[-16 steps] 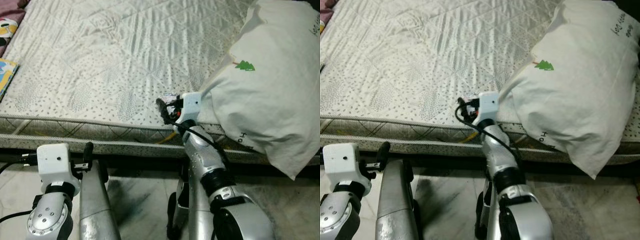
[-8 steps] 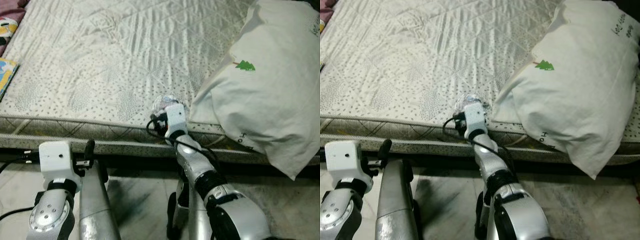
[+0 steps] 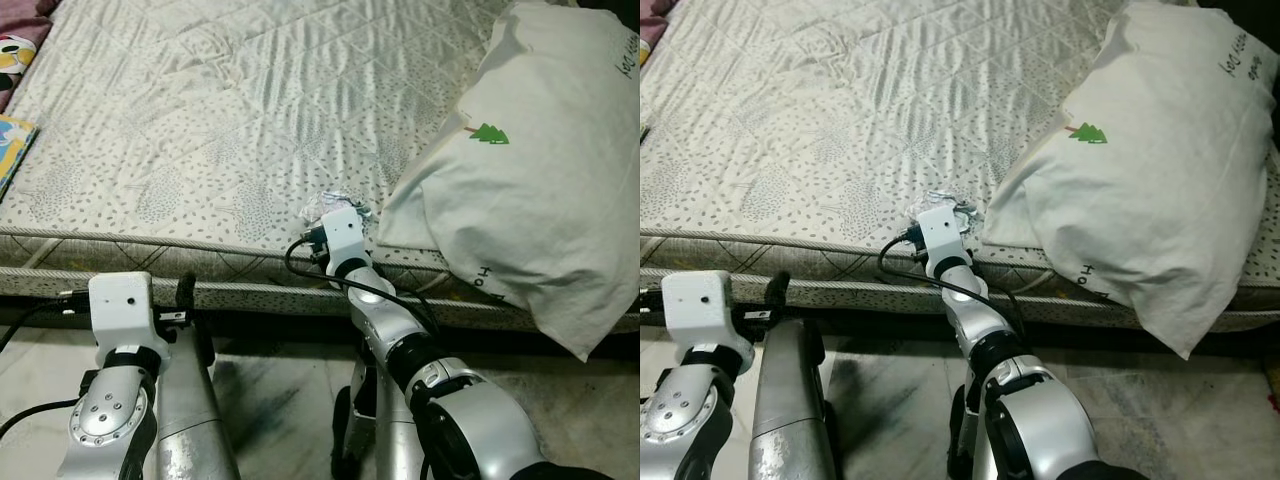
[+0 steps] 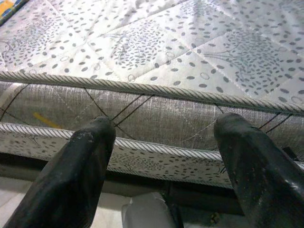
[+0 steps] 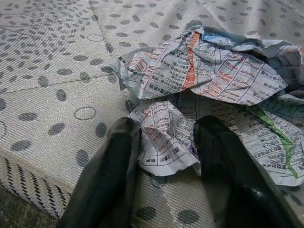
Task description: Clean up the room
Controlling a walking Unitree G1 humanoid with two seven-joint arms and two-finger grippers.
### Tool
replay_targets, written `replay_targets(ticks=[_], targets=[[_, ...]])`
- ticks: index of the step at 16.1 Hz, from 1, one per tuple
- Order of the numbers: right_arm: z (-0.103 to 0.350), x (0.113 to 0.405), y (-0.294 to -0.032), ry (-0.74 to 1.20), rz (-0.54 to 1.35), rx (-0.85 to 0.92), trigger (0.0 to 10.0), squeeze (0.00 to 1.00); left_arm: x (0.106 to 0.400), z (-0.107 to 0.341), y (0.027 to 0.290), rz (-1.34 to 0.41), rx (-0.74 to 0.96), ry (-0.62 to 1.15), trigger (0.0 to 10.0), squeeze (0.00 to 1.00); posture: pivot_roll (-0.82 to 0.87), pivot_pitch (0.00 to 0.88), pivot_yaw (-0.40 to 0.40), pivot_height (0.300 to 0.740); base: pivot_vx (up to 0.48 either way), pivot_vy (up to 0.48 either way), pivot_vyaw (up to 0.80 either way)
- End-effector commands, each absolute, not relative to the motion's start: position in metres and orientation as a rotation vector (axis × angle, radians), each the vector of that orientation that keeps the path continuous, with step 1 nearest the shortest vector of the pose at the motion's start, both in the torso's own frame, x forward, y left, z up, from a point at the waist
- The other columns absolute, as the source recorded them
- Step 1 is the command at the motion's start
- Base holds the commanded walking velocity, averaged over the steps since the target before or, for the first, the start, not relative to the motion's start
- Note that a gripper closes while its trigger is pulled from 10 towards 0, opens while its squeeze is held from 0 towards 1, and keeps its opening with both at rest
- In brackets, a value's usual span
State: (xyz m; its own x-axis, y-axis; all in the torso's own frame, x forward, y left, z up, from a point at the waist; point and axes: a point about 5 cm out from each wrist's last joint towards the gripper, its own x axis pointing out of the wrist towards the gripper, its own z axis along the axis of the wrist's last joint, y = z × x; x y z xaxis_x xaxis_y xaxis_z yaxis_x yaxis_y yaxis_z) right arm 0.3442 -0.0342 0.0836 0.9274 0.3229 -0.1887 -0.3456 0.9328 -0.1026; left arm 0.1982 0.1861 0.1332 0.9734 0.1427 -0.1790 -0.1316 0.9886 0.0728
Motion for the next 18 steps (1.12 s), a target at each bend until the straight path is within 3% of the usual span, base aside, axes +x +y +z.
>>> replay_targets(ticks=[1,10,18], targets=[[0.079,0.34,-0.024,0.219,0.359,-0.12,0.0,0.0,0.198,0.131,0.188,0.151,0.062,0.193,10.0,0.0,0.28,0.19,-0.13,0.504,0.0,0.0,0.0],[0.087,0.348,-0.035,0.207,0.37,0.006,0.0,0.0,0.21,0.129,0.185,0.139,0.05,0.172,10.0,0.0,0.24,0.166,-0.125,0.504,0.0,0.0,0.0],[0.103,0.359,-0.079,0.097,0.433,0.011,0.0,0.0,0.257,0.128,0.173,0.047,0.034,0.107,10.0,0.0,0.11,0.021,-0.055,0.504,0.0,0.0,0.0]])
